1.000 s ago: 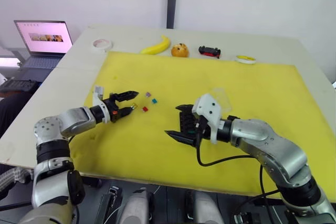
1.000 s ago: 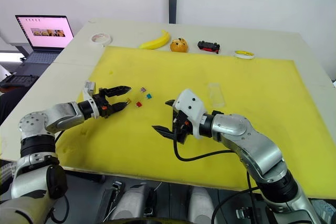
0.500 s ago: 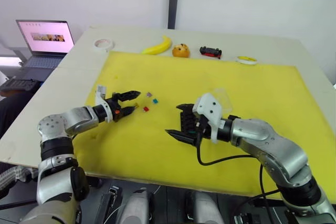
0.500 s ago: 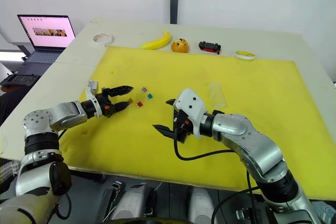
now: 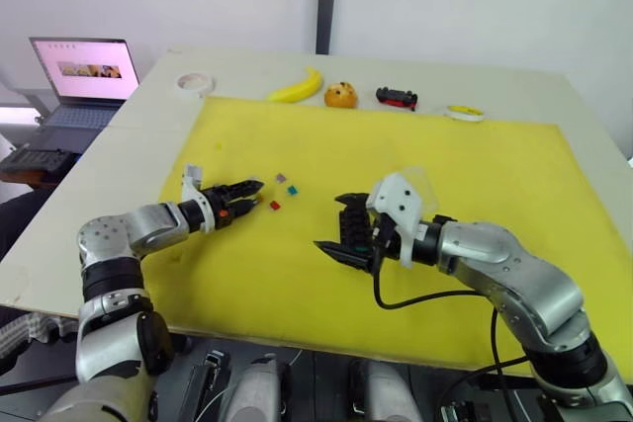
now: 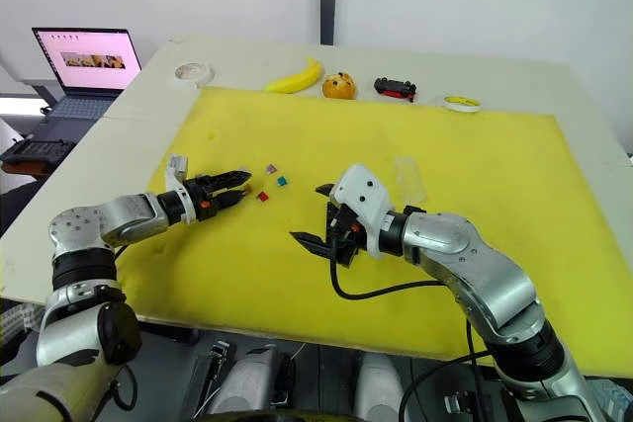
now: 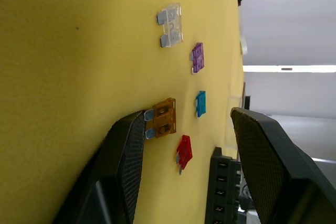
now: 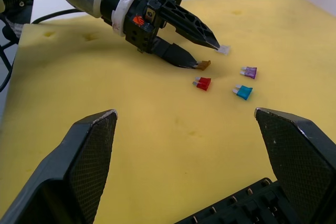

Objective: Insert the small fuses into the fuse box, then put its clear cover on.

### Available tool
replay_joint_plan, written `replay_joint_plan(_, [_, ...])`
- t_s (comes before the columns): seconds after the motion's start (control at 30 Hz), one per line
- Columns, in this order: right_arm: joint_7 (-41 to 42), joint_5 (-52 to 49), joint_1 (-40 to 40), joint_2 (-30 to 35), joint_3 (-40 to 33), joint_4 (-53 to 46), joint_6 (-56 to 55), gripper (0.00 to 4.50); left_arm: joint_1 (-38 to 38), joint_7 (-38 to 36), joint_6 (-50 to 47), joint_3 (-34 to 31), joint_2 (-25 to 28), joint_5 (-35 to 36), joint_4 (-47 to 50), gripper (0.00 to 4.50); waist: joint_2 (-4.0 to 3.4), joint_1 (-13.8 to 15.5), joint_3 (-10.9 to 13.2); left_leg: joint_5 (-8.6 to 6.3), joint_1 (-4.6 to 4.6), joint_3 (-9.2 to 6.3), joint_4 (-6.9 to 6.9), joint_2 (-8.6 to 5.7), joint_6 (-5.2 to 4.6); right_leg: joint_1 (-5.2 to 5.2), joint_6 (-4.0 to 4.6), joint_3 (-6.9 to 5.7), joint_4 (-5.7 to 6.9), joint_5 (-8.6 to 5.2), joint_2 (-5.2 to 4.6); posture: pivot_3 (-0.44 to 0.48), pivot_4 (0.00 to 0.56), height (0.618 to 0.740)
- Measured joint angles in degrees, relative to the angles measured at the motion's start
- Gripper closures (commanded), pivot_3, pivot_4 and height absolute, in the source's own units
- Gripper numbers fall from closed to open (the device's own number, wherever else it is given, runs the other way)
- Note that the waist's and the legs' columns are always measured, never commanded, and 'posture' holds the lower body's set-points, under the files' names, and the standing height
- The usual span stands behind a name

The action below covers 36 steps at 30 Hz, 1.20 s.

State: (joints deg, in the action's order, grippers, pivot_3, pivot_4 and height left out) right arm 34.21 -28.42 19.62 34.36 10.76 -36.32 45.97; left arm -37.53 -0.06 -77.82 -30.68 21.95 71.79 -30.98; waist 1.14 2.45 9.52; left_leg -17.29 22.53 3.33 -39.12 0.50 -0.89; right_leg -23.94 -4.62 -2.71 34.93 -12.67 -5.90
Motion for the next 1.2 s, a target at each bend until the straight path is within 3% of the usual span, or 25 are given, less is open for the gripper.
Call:
replay_joint_plan(0.13, [0.0, 0.0, 0.0, 0.0, 0.0, 0.0, 0.0, 0.00, -0.2, -0.2, -0.6, -0.9, -0.3, -0.7, 0.1, 1.77, 0.00, 0.0, 0.0, 0.00, 0.08, -0.05, 0.00, 0.00, 0.01, -0.07, 0.00, -0.03, -0.02, 0.00, -0.02, 0.000, 0.150, 0.740])
replay_joint_plan(0.27, [0.0, 0.0, 0.0, 0.0, 0.0, 0.0, 0.0, 0.00, -0.3, -0.5, -0.8, -1.6, -1.1, -2.0, 0.3, 3.57, -0.01, -0.1, 0.0, -0.01, 0.24, -0.07, 0.00, 0.00, 0.04, -0.17, 0.00, -0.04, -0.02, 0.00, -0.04, 0.000, 0.150, 0.740])
replay_joint_plan(0.43, [0.1, 0.0, 0.0, 0.2, -0.1, 0.0, 0.0, 0.00, -0.6, -1.0, -1.5, -2.1, -1.4, -3.2, 0.7, 3.57, -0.08, -0.1, 0.0, 0.20, 0.75, -0.20, 0.00, 0.00, 0.04, -0.50, -0.01, -0.08, 0.06, 0.01, -0.02, 0.000, 0.150, 0.740])
replay_joint_plan(0.8, [0.4, 0.0, 0.0, 0.4, -0.3, 0.0, 0.0, 0.00, -1.1, -1.9, -1.9, -2.9, -1.9, -5.4, 0.7, 3.57, -0.14, -0.1, 0.0, 0.23, 0.80, -0.35, 0.00, 0.00, 0.06, -0.49, 0.00, -0.33, 0.06, 0.01, -0.01, 0.000, 0.150, 0.740])
replay_joint_plan(0.93, [0.5, 0.0, 0.0, 0.4, -0.4, 0.0, 0.0, 0.00, -1.1, -2.8, -2.1, -2.9, -2.0, -6.2, 1.1, 4.48, -0.16, -0.1, 0.0, 0.23, 0.80, -0.36, 0.00, -0.01, 0.05, -0.48, 0.00, -0.35, 0.05, 0.01, -0.01, 0.000, 0.150, 0.740])
replay_joint_plan(1.2, [0.7, 0.0, 0.0, 0.4, -0.5, 0.0, 0.0, 0.00, -0.9, -3.4, -3.3, -4.6, -1.4, -6.4, 1.3, 4.48, -0.25, -0.4, 0.0, 0.23, 0.81, -0.36, 0.00, 0.05, 0.06, -0.51, 0.00, -0.36, 0.05, 0.01, 0.08, 0.000, 0.150, 0.740])
